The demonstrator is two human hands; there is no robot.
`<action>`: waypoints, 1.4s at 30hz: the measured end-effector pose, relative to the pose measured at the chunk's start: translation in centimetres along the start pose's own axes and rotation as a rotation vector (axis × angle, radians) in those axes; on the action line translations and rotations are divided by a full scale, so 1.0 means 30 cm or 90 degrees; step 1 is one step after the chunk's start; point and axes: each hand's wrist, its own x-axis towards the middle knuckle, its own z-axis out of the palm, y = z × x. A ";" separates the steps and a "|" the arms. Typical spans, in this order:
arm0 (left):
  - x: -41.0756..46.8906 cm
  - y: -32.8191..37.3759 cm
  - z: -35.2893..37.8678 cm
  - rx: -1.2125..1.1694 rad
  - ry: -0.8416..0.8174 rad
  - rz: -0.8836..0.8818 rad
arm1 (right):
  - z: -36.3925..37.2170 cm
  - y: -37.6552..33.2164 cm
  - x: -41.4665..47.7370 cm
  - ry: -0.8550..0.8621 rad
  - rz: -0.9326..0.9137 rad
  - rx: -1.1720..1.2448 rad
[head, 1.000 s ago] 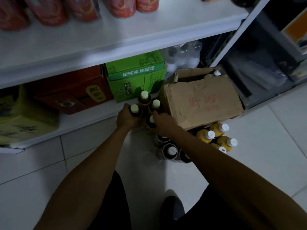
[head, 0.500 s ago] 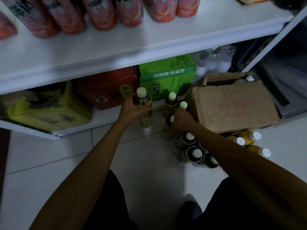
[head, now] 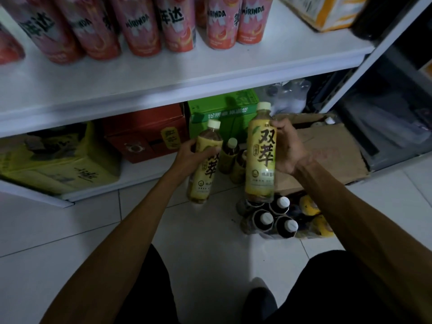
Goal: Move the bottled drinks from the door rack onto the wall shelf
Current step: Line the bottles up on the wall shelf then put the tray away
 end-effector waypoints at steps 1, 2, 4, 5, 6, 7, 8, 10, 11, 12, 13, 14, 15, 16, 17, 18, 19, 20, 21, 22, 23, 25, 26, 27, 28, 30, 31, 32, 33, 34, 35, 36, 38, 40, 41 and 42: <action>-0.004 0.012 0.009 -0.020 -0.001 0.001 | -0.002 0.019 0.000 -0.003 0.025 -0.002; -0.009 0.024 0.019 -0.043 -0.008 -0.001 | -0.003 0.037 -0.002 0.000 0.051 -0.008; -0.018 0.035 0.036 -0.103 -0.035 -0.012 | -0.024 0.065 -0.001 0.035 0.094 -0.026; -0.022 0.037 0.042 -0.126 -0.050 -0.021 | -0.038 0.073 0.001 0.059 0.104 -0.045; -0.029 0.041 0.048 -0.142 -0.064 -0.029 | -0.043 0.073 -0.003 0.066 0.110 -0.061; -0.035 0.040 0.053 -0.155 -0.075 -0.035 | -0.048 0.070 -0.007 0.077 0.108 -0.076; -0.039 0.039 0.060 -0.166 -0.081 -0.041 | -0.049 0.064 -0.014 0.088 0.107 -0.082; -0.051 0.048 0.076 -0.177 -0.085 -0.056 | -0.045 0.049 -0.036 0.108 0.113 -0.088; -0.059 0.058 0.086 -0.177 -0.084 -0.065 | -0.039 0.043 -0.050 0.120 0.119 -0.090; -0.072 0.067 0.096 -0.180 -0.082 -0.075 | -0.031 0.042 -0.067 0.136 0.124 -0.083; -0.083 0.072 0.105 -0.188 -0.078 -0.087 | -0.024 0.044 -0.083 0.157 0.125 -0.068; -0.098 0.077 0.115 -0.199 -0.076 -0.105 | -0.016 0.044 -0.103 0.180 0.125 -0.045; -0.116 0.082 0.124 -0.211 -0.075 -0.128 | -0.010 0.044 -0.129 0.197 0.122 -0.020; -0.137 0.086 0.133 -0.218 -0.074 -0.148 | -0.001 0.041 -0.157 0.206 0.115 -0.003; -0.164 0.095 0.141 -0.216 -0.072 -0.166 | 0.008 0.039 -0.191 0.215 0.105 0.010; -0.191 0.109 0.153 -0.211 -0.068 -0.180 | 0.017 0.037 -0.230 0.225 0.098 0.023; -0.220 0.130 0.164 -0.209 -0.063 -0.193 | 0.030 0.034 -0.270 0.241 0.094 0.042; -0.245 0.155 0.175 -0.205 -0.060 -0.208 | 0.043 0.033 -0.312 0.265 0.088 0.060; -0.267 0.186 0.189 -0.198 -0.056 -0.223 | 0.056 0.030 -0.355 0.294 0.081 0.069; -0.286 0.225 0.203 -0.193 -0.055 -0.236 | 0.070 0.021 -0.393 0.326 0.076 0.076; -0.300 0.271 0.214 -0.187 -0.057 -0.245 | 0.091 0.004 -0.432 0.353 0.073 0.083; -0.329 0.394 0.236 -0.172 -0.058 -0.249 | 0.138 -0.045 -0.507 0.379 0.073 0.078; -0.346 0.469 0.247 -0.165 -0.057 -0.247 | 0.166 -0.077 -0.543 0.379 0.075 0.067; -0.362 0.546 0.256 -0.164 -0.058 -0.242 | 0.202 -0.119 -0.581 0.373 0.076 0.059; -0.378 0.624 0.263 -0.167 -0.067 -0.236 | 0.237 -0.163 -0.617 0.363 0.072 0.059; -0.410 0.773 0.268 -0.174 -0.096 -0.211 | 0.325 -0.267 -0.687 0.341 0.048 0.054; -0.430 0.854 0.269 -0.190 -0.115 -0.193 | 0.373 -0.327 -0.721 0.324 0.032 0.049; -0.442 0.924 0.265 -0.207 -0.141 -0.172 | 0.419 -0.386 -0.754 0.304 0.014 0.041; -0.461 1.004 0.264 -0.224 -0.166 -0.152 | 0.462 -0.445 -0.788 0.284 -0.003 0.031; -0.482 1.087 0.263 -0.240 -0.189 -0.131 | 0.509 -0.504 -0.822 0.267 -0.018 0.023; -0.503 1.178 0.262 -0.258 -0.208 -0.115 | 0.562 -0.570 -0.857 0.256 -0.033 0.017; -0.525 1.262 0.261 -0.286 -0.231 -0.105 | 0.612 -0.637 -0.891 0.245 -0.049 0.018; -0.564 1.432 0.257 -0.329 -0.268 -0.099 | 0.728 -0.776 -0.954 0.218 -0.093 0.016; -0.604 1.600 0.241 -0.357 -0.270 -0.088 | 0.835 -0.905 -1.005 0.200 -0.123 0.020; -0.627 1.684 0.229 -0.376 -0.266 -0.081 | 0.887 -0.968 -1.030 0.190 -0.129 0.022; -0.649 1.767 0.212 -0.392 -0.255 -0.074 | 0.937 -1.030 -1.052 0.182 -0.142 0.017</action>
